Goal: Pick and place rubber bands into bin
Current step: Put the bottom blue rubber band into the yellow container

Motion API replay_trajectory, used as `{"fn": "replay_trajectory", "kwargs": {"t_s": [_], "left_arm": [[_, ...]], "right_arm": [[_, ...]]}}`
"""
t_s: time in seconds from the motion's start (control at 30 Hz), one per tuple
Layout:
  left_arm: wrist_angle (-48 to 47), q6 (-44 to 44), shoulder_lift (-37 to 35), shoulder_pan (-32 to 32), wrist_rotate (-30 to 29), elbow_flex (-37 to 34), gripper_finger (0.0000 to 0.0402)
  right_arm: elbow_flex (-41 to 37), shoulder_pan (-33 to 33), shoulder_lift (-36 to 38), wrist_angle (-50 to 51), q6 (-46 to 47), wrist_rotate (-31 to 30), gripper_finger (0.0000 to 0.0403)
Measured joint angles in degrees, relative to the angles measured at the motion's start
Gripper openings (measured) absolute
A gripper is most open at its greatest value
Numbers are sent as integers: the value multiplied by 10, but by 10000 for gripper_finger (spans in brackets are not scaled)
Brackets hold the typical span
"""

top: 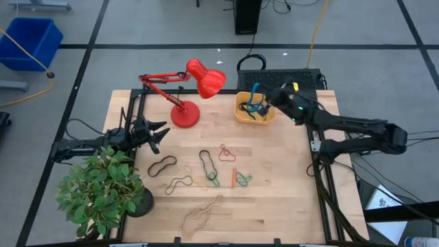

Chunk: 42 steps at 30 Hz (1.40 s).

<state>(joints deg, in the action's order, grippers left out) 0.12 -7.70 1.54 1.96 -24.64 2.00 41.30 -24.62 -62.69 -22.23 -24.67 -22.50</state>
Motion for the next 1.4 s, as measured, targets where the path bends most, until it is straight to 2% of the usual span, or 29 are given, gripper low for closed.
{"fn": "replay_trajectory", "kwargs": {"t_s": [0.27, 0.8, 1.17, 1.4], "left_arm": [[0, 0, 0, 0, 0, 0, 173], [-2, 0, 0, 0, 0, 0, 173], [-3, 0, 0, 0, 0, 0, 173], [-3, 0, 0, 0, 0, 0, 173]], "right_arm": [[0, -62, -98, 43, 11, 1, 0], [0, -64, -204, 177, 32, 3, 5], [1, -63, -198, 162, 55, 3, 38], [0, -60, -176, 160, 56, 3, 112]]}}
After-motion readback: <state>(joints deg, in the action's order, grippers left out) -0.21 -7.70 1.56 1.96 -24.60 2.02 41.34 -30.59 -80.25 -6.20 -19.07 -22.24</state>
